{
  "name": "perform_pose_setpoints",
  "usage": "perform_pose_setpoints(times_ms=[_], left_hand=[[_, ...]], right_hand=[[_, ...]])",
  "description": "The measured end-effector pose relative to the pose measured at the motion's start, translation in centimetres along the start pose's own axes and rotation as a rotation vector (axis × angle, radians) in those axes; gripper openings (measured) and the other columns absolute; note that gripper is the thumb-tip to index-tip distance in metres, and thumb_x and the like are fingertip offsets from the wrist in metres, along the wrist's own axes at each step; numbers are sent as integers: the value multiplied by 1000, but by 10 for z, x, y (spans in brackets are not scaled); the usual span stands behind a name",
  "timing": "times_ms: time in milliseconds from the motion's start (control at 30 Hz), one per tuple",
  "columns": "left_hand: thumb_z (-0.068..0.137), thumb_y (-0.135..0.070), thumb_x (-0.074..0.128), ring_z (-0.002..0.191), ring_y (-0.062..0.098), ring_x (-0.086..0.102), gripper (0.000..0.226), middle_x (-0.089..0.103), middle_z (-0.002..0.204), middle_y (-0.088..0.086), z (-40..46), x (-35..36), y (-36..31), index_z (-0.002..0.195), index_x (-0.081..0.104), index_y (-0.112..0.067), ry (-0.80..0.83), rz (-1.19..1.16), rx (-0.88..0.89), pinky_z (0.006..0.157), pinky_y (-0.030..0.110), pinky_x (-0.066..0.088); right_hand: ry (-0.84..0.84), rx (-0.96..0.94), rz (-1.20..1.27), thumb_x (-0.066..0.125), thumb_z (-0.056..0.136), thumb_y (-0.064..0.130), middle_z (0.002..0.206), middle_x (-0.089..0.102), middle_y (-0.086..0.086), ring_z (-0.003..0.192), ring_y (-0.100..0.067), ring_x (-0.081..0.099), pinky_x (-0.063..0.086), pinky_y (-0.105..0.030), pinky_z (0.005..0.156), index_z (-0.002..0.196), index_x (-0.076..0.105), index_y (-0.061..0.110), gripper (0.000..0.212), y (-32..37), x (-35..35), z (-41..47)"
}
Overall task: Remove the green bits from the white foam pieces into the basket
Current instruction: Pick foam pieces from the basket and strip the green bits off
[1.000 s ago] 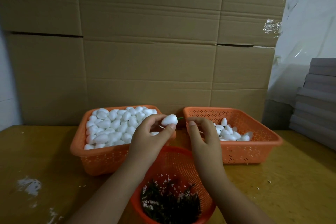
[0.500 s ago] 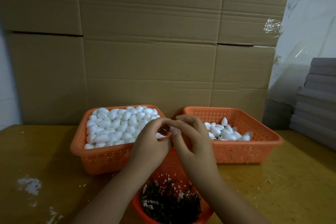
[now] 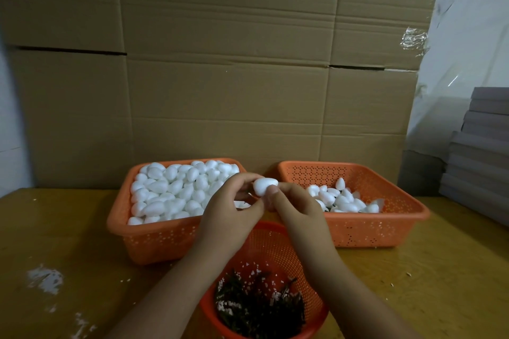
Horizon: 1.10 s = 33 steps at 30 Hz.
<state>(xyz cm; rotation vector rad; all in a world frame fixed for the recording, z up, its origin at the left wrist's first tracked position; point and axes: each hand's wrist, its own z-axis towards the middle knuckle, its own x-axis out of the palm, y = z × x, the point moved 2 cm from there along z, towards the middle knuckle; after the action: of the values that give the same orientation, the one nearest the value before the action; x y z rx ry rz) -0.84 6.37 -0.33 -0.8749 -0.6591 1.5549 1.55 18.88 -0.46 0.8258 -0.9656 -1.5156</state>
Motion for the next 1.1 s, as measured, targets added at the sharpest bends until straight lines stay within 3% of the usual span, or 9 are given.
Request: perform_pose_setpoints(times_ms=[233,367,600,733,833,933,1100], left_hand=[[87,-23,70,92,-6,63,21,69,95,-25,-3,-2,-1,95,66,-42,24,56,58,74,8,46],[86,-26,71,97,-2,63,27,68,100,-24,-3,-3,-2,98,65,-50,-1,76,90,78,14,49],[88,-18,69,104,-3,63,31,69,106,-21,-2,-3,-3,106,65,-43,-43,52,97,85,24,53],[87,-32,61,107,1,64,24,71,107,-18,-4,-2,-4,108,67,-39,-7,-45,75,86,28,54],[86,-46,57,105,-1,64,21,72,104,-18,-5,-2,-6,103,69,-43,20,-75,83,85,20,51],[83,-56,55,105,5,67,26,74,102,-13,-6,0,-4,101,67,-42,68,-107,60,92,33,51],[84,-48,60,90,6,71,20,75,91,-8,-5,0,-4,94,69,-34,83,-199,-58,76,26,54]], right_hand=[[-63,-159,-72,69,88,16,87,71,9,85,-5,66,49,-14,73,92,70,19,6,5,-1,-3],[-71,-203,-80,69,88,17,91,71,9,90,-7,67,52,-19,78,93,69,24,9,5,-1,-4],[-35,-224,-26,65,90,6,97,73,8,93,-8,69,53,-20,80,100,70,23,20,7,-2,-4],[-56,-277,-60,67,89,12,96,71,13,92,-4,66,49,-14,78,99,70,28,19,9,-2,-5],[-70,-327,-155,69,89,14,95,67,13,95,-9,63,50,-22,82,100,70,25,16,8,-2,-5],[-96,-370,-222,69,87,17,94,64,16,97,-10,62,50,-26,84,98,69,28,15,7,-2,-6],[-123,-389,-274,70,87,25,94,63,18,96,-5,60,47,-19,82,101,62,36,20,5,-2,-6]])
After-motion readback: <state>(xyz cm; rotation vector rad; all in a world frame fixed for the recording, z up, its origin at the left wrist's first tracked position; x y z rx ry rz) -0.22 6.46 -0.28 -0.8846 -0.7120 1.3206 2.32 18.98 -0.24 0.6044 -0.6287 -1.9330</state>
